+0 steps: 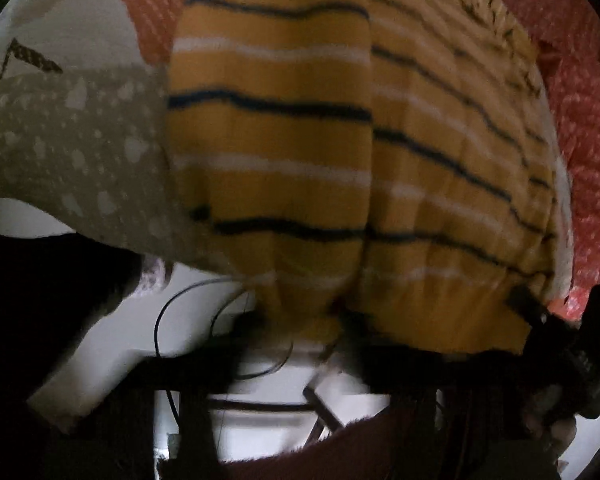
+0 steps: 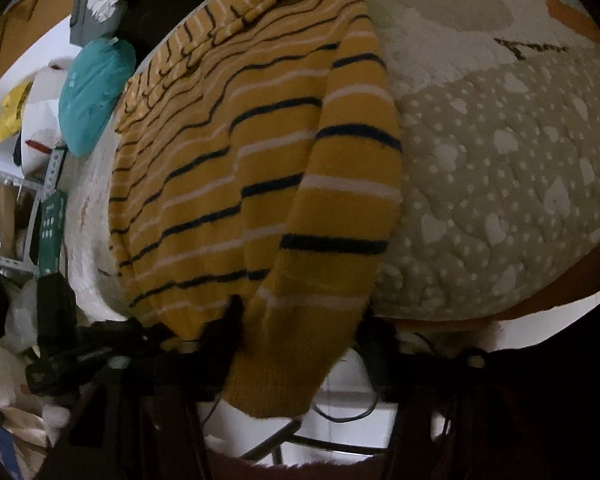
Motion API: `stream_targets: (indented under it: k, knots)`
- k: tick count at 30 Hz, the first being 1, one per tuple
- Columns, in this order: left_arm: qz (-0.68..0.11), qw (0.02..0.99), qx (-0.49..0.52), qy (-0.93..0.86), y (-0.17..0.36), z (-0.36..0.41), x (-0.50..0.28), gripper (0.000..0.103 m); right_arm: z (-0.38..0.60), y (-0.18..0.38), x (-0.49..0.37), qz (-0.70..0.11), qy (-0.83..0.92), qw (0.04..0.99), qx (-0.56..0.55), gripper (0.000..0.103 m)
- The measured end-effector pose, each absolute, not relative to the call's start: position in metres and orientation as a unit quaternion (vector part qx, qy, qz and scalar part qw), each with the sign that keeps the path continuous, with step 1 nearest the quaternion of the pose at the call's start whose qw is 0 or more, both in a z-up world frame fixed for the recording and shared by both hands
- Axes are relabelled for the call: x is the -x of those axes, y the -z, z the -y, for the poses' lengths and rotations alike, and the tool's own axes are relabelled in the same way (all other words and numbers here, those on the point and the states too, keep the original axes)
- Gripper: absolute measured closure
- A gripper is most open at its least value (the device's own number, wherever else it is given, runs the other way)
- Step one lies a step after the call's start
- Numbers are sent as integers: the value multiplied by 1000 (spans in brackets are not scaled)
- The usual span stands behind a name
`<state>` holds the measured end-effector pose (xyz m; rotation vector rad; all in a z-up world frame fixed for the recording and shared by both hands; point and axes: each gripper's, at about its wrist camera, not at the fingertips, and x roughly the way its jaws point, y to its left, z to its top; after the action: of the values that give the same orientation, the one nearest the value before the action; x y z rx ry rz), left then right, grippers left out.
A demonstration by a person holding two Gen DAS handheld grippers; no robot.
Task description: Fold small clothes
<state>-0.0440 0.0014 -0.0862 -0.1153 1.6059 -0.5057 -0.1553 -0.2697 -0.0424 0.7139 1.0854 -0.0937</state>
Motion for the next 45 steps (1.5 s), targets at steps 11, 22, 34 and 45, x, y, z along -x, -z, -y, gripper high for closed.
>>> stream_targets:
  k: [11,22,34,45]
  knots:
    - [-653,676,201,275,1,-43,27,96,283,-26,159,-444,-25,825,-350,90]
    - [-581,730,241,267,-71,3,-123,97,325,-107,32,-371,-26,864,-340,90]
    - [-560,767,201,242,-80,51,-242,100,383,-58,-93,-387,17,849,-358,91]
    - [-585,753,2,302,-20,78,-168,57,398,-38,-106,-404,3,822,-402,90]
